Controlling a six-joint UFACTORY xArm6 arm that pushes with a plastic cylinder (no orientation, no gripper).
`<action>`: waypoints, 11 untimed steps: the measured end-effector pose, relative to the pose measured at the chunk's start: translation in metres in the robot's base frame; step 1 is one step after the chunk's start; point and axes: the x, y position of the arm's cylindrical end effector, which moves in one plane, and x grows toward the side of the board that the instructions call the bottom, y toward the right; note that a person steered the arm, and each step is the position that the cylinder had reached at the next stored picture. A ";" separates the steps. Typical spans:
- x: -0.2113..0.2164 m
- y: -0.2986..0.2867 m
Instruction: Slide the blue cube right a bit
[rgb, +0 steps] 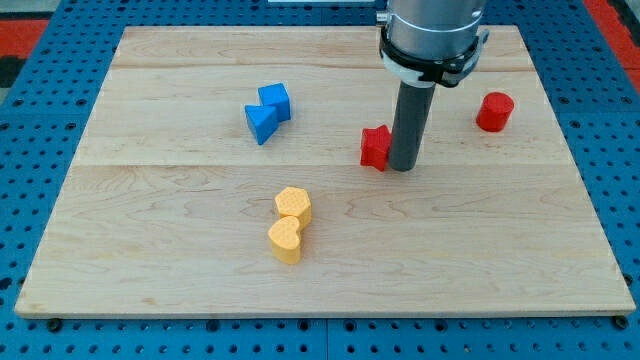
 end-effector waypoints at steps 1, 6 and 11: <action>-0.012 -0.005; -0.112 -0.060; -0.118 -0.153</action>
